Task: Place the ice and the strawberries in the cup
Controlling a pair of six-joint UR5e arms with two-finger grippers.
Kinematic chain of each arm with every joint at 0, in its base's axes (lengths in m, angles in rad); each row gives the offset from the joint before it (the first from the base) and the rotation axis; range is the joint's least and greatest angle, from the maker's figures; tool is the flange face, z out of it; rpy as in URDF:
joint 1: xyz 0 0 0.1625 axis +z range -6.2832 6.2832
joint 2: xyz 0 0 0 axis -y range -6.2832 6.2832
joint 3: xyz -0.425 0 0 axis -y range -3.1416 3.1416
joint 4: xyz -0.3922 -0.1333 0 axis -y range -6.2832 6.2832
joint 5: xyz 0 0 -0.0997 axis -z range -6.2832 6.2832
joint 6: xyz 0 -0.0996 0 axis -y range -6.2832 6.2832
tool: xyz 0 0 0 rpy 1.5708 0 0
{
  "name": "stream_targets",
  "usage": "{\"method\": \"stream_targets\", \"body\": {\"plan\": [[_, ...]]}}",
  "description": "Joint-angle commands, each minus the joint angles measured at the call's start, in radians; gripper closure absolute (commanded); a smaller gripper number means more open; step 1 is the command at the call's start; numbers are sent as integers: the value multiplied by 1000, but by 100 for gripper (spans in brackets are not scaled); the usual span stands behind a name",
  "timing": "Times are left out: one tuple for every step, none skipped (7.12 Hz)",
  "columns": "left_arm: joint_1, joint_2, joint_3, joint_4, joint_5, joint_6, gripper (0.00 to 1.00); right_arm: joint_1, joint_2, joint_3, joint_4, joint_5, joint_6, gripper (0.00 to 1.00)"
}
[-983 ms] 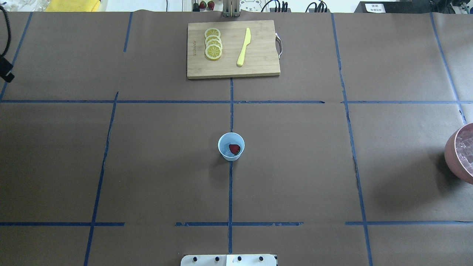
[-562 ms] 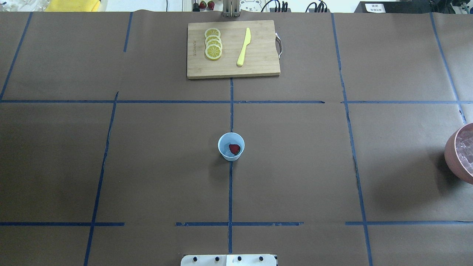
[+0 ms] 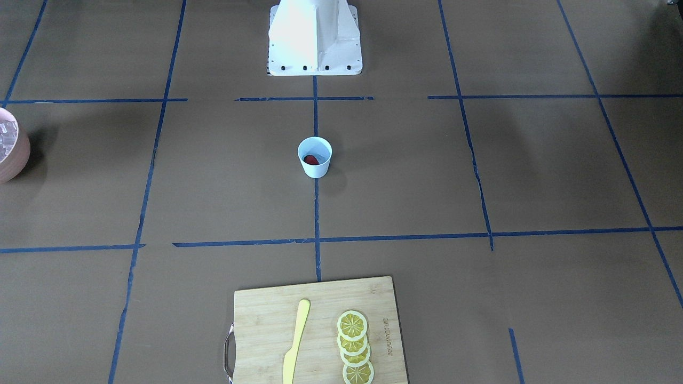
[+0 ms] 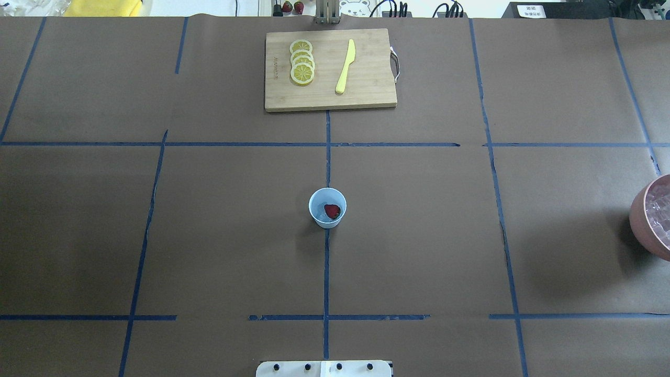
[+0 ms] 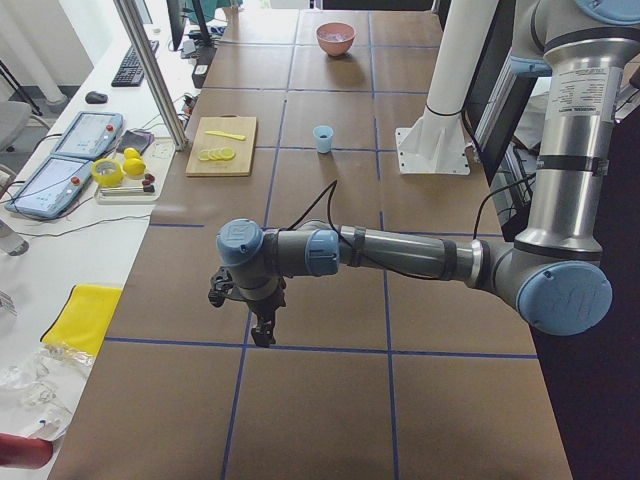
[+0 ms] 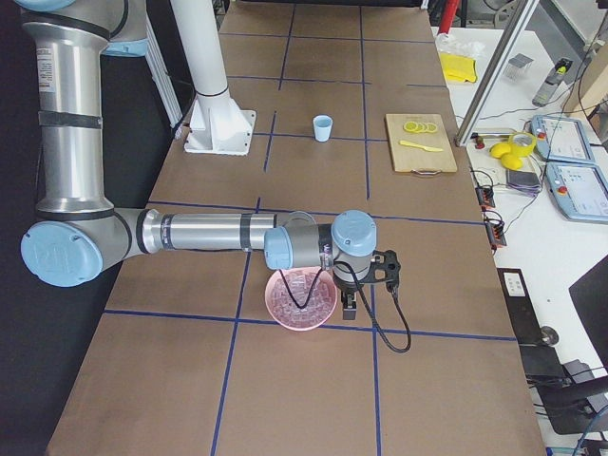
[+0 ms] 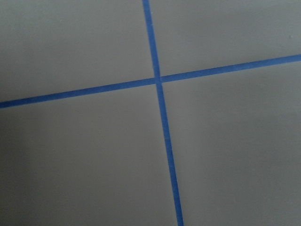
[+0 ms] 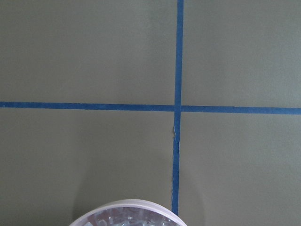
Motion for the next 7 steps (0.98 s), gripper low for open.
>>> {"method": "stream_targets", "body": {"plan": [[-26, 11, 3, -5, 0, -33, 0, 0, -2, 0, 0, 0, 0, 1], [-31, 15, 5, -31, 0, -56, 0, 0, -2, -1, 0, 0, 0, 1], [-33, 31, 6, -74, 0, -99, 0, 0, -3, -1, 0, 0, -2, 1], [-33, 50, 9, -114, 0, -138, 0, 0, -2, 0, 0, -2, 0, 1], [-34, 64, 9, -131, -2, -143, 0, 0, -5, 0, 0, 0, 0, 1], [-33, 72, 11, -133, -21, -141, 0, 0, -5, 0, 0, 0, 0, 1], [-33, 74, 16, -134, -54, -138, 0, 0, -5, -1, 0, 0, 0, 1]]}}
